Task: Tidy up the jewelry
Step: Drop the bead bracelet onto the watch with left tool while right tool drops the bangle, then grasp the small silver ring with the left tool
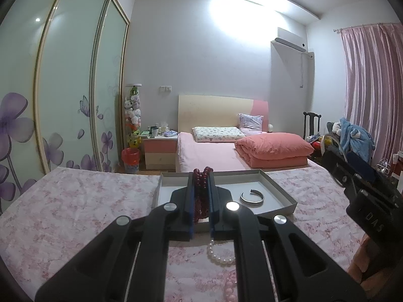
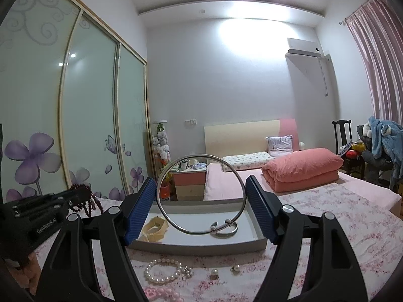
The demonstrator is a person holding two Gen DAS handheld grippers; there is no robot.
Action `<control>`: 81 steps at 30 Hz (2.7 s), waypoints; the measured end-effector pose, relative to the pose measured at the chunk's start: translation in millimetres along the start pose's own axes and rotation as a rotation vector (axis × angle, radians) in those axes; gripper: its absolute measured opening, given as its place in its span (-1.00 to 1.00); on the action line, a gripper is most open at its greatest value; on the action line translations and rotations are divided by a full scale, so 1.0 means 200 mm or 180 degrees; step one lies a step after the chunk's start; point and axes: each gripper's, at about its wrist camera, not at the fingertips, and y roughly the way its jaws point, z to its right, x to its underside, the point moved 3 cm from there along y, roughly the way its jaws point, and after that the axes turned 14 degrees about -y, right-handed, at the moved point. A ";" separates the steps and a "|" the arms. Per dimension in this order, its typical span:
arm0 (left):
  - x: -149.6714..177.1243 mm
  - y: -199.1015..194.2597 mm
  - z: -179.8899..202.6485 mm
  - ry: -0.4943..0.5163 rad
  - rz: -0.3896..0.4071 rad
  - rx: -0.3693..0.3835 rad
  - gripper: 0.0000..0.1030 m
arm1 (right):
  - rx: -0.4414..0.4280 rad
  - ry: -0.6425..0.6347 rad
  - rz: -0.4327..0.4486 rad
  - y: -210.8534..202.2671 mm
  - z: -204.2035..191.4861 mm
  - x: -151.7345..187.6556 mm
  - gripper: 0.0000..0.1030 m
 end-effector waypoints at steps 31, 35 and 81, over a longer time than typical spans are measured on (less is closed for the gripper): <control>0.00 0.88 -0.08 -0.0106 -0.0567 -0.0202 -0.82 | 0.0086 0.0004 -0.0860 0.80 0.05 0.17 0.42; 0.05 0.97 -0.09 -0.0104 -0.0725 -0.0214 -0.81 | -0.0008 0.0085 -0.1301 0.92 0.04 0.27 0.42; 0.44 0.47 -0.46 0.0025 -0.1808 -0.0466 -0.27 | -0.0381 0.0159 -0.1537 0.32 0.10 0.28 0.53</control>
